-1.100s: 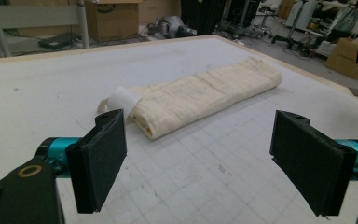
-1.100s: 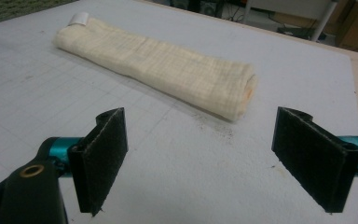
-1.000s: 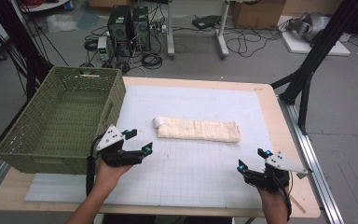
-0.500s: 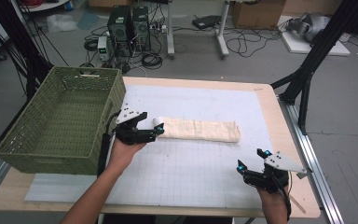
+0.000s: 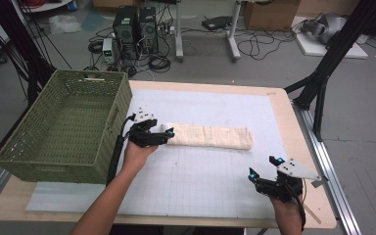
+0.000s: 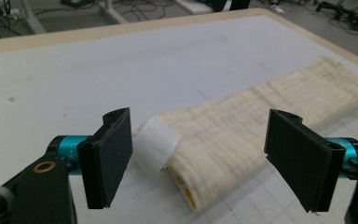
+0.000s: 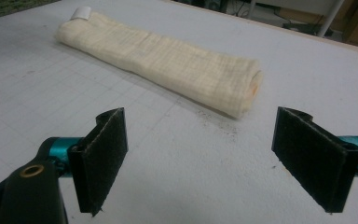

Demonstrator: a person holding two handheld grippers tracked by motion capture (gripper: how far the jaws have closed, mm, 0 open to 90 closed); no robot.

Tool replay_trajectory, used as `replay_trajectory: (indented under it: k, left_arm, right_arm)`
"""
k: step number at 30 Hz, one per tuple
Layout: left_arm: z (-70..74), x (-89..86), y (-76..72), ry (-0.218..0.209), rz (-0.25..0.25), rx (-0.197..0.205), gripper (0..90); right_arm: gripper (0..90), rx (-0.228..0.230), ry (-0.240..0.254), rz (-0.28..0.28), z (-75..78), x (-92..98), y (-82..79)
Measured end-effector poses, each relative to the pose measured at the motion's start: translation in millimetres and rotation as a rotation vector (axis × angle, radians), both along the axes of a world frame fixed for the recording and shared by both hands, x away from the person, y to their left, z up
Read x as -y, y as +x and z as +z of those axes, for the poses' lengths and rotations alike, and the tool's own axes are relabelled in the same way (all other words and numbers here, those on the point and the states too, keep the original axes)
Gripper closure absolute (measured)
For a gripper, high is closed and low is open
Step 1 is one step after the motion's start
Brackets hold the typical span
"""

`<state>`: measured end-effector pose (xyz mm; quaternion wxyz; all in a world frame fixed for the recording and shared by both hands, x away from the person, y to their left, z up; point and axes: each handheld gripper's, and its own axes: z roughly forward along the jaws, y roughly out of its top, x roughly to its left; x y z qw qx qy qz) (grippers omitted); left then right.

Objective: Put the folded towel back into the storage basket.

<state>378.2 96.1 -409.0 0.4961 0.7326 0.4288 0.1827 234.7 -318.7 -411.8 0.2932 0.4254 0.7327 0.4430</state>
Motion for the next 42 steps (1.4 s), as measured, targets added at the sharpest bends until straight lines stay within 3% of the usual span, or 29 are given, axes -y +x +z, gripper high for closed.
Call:
replay_trajectory:
  k: [3,13,16,17,22,23,27,37,38,40,42]
  left_arm:
    - [-9.5,3.3,6.3,0.019,0.004,-0.045,29.8]
    - [-29.8,16.9,19.2,0.05,0.018,-0.122,38.5]
    - [-34.8,22.1,20.7,0.076,0.01,-0.136,41.8]
    - [-39.7,25.8,21.2,0.108,0.002,-0.154,42.9]
    - [-40.7,29.2,19.6,0.162,0.002,-0.127,48.6]
    - [-40.1,28.3,19.3,0.167,-0.013,-0.124,60.6]
    - [-39.7,33.5,15.1,0.192,-0.073,-0.088,76.6]
    - [-33.4,24.8,6.8,0.146,-0.117,-0.083,81.9]
    - [-31.1,23.7,4.3,0.144,-0.128,-0.078,81.9]
    - [-23.4,18.4,-4.9,0.1,-0.137,-0.048,81.9]
    - [-20.4,14.2,-10.5,0.096,-0.148,-0.039,81.9]
  right_arm:
    - [16.8,0.002,-0.007,0.0,0.0,-0.5,-0.1]
    - [16.8,-0.007,0.001,-0.007,-0.9,0.7,0.2]
    - [16.8,-0.008,-0.003,-0.007,-1.0,0.9,0.3]
    - [16.8,-0.006,-0.004,-0.005,-1.5,1.2,0.9]
    - [16.8,-0.008,-0.004,-0.007,-2.2,2.1,1.0]
    - [16.8,-0.008,-0.004,-0.009,-2.4,2.1,1.2]
    - [16.8,-0.009,-0.011,-0.009,-2.6,2.0,1.1]
    - [17.4,-0.011,0.005,-0.007,-3.0,5.1,0.2]
    - [17.4,-0.015,0.009,-0.007,-3.3,5.0,0.2]
    - [17.3,-0.024,0.01,-0.008,-4.1,5.1,1.2]
    - [17.3,-0.059,0.015,0.006,-5.8,4.7,2.7]
